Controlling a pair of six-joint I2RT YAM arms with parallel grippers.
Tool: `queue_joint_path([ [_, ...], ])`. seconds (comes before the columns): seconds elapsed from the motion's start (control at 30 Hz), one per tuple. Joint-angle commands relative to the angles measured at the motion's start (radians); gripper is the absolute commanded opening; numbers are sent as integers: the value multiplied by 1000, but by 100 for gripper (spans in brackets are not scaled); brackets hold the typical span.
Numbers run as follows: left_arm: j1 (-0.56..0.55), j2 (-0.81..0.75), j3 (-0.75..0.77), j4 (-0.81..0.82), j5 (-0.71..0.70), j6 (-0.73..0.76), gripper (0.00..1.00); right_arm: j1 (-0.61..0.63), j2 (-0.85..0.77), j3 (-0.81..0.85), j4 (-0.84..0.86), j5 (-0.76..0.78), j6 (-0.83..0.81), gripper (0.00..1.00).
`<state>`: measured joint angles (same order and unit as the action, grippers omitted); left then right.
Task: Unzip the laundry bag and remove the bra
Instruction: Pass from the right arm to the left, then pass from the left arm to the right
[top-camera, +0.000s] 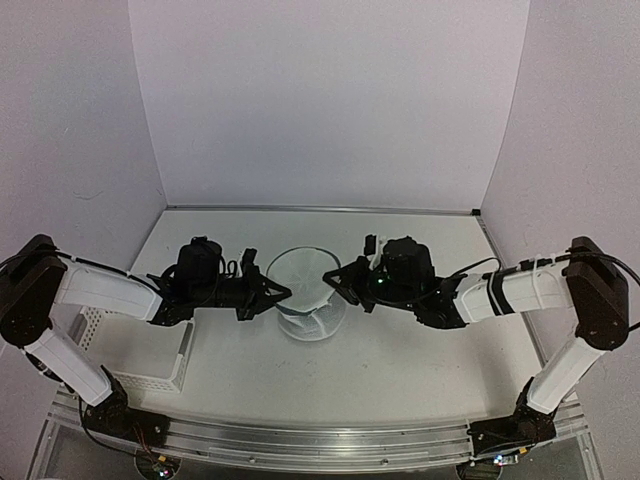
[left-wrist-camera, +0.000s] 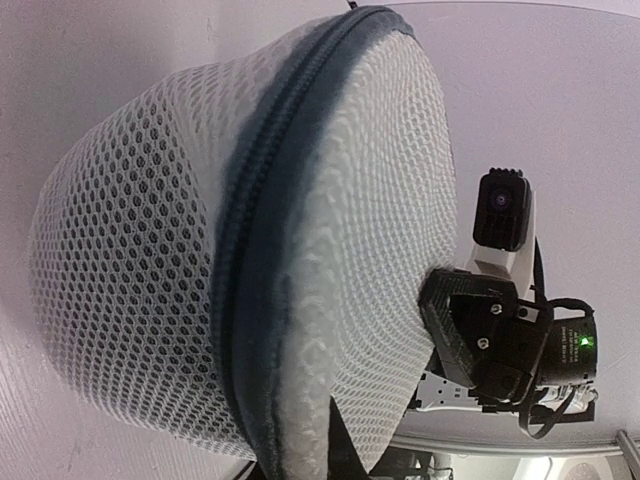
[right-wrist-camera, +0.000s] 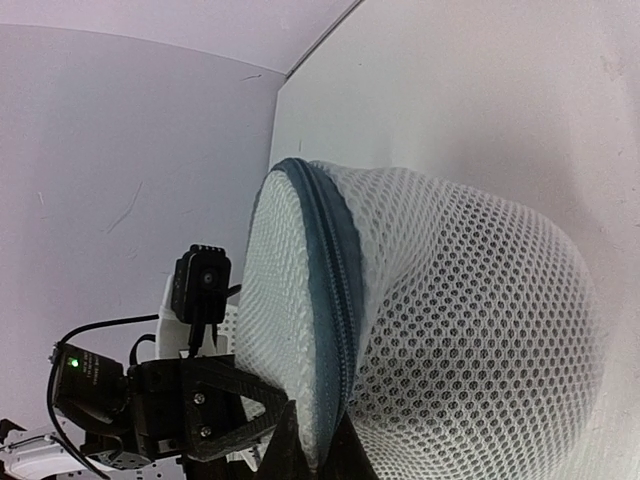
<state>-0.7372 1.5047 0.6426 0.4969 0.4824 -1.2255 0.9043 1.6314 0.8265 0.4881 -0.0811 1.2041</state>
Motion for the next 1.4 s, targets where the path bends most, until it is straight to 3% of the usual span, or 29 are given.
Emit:
queue_joint_path([
  [0.0, -4, 6, 55, 52, 22, 36, 0, 8, -56, -23, 88, 11, -24, 0],
  [0.07, -4, 5, 69, 50, 32, 56, 0, 8, -76, -27, 70, 12, -50, 0],
  [0.17, -4, 3, 87, 50, 53, 89, 0, 8, -116, -16, -9, 25, -113, 25],
  [0.27, -4, 9, 94, 50, 71, 123, 0, 7, -180, -21, -78, 68, -180, 42],
  [0.5, -4, 38, 128, 51, 156, 209, 0, -22, -306, -40, -232, 107, -299, 62],
  [0.83, -4, 46, 174, 49, 267, 307, 0, -102, -379, 21, -480, 18, -448, 72],
  [1.07, -4, 51, 189, 48, 326, 313, 0, -118, -327, 27, -507, -109, -439, 74],
  [1.37, -4, 54, 198, 49, 365, 319, 0, -118, -266, 31, -423, -259, -406, 75],
])
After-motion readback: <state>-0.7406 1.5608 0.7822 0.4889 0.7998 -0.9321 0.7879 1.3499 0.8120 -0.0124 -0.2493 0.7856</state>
